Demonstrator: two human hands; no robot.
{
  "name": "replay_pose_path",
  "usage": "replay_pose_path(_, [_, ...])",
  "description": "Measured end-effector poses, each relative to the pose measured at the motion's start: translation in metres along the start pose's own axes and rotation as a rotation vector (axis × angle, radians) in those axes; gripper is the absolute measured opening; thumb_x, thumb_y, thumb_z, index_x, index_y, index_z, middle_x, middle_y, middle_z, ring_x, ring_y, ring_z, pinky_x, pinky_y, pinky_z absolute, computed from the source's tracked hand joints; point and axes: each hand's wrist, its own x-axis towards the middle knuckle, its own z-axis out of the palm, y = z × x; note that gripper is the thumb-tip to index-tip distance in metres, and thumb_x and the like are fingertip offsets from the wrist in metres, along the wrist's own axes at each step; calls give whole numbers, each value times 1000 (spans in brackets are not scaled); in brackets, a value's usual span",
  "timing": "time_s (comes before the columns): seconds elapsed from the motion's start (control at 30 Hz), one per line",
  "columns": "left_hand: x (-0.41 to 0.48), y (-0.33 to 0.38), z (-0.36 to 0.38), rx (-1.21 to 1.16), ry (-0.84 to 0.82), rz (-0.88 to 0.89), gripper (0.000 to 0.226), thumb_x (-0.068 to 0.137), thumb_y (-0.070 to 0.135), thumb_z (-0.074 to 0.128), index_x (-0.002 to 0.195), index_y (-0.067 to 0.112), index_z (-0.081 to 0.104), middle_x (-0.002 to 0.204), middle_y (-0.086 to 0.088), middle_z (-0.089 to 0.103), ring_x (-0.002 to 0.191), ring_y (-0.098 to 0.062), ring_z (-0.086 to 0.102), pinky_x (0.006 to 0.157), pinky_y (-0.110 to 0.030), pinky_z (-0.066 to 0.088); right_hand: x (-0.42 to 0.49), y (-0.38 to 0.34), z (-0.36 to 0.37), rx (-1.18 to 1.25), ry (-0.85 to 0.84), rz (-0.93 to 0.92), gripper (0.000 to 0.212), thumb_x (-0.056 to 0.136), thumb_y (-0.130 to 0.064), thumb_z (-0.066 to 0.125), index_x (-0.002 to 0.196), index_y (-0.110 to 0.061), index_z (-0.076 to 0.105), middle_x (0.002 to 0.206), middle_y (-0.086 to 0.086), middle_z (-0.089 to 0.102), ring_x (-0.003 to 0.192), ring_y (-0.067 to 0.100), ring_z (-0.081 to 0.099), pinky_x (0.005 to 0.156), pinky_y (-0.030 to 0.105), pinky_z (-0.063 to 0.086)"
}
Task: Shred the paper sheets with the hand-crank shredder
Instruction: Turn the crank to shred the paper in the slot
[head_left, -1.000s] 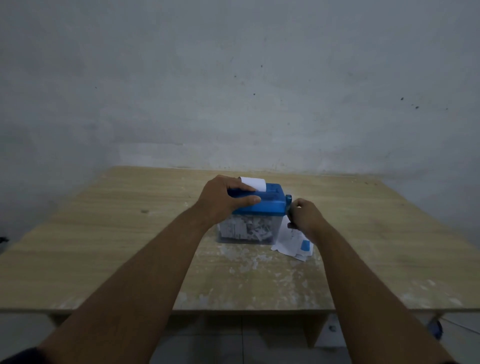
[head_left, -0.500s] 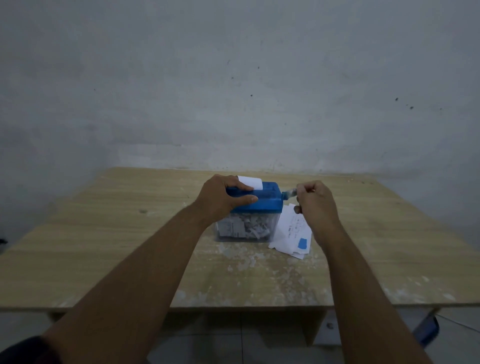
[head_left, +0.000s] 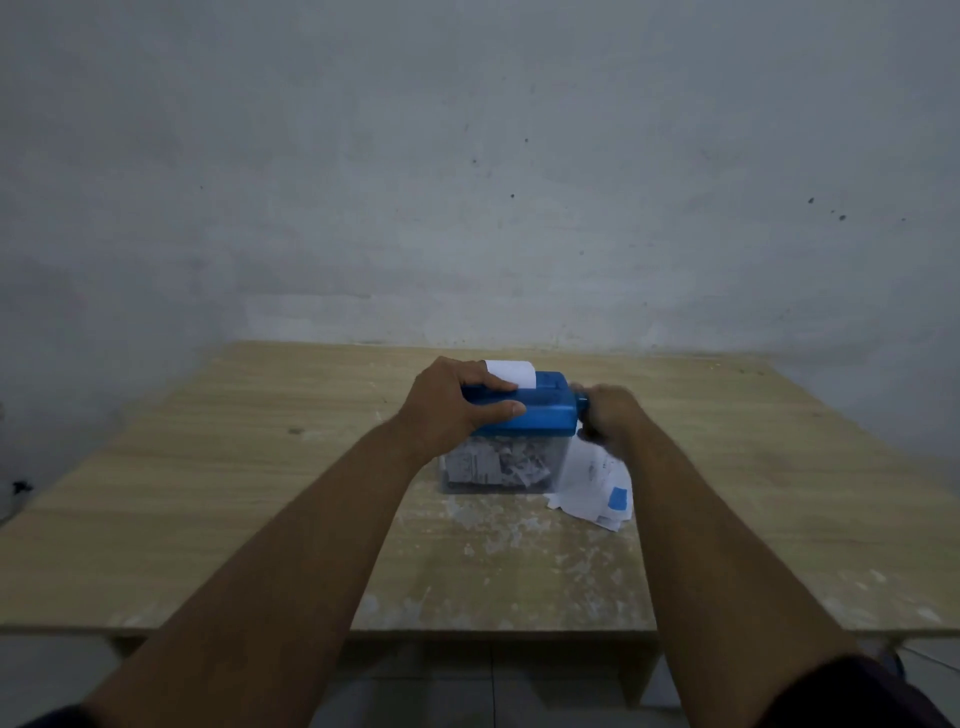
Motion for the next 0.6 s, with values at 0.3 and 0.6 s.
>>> replay_pose_path(0.3, [1,-4,9,45,93,28,32,73,60,87,97,38,85,101,18,78,94,0,71,75,-15,58,-64,53,6,293,112,21,31,105,-31,59,84,-8,61,77,10,56,62,20,49,65,38,46])
replay_pose_path(0.6, [2,1,5,-9,13,-16,28,78,45,91,102,31,86,100,13,79,92,-3,71,73,-15,56,-92,1,-35,318,140,-209,20,107,-19,56,102,-6,71,73,4,62,61,16,56,72,41,52])
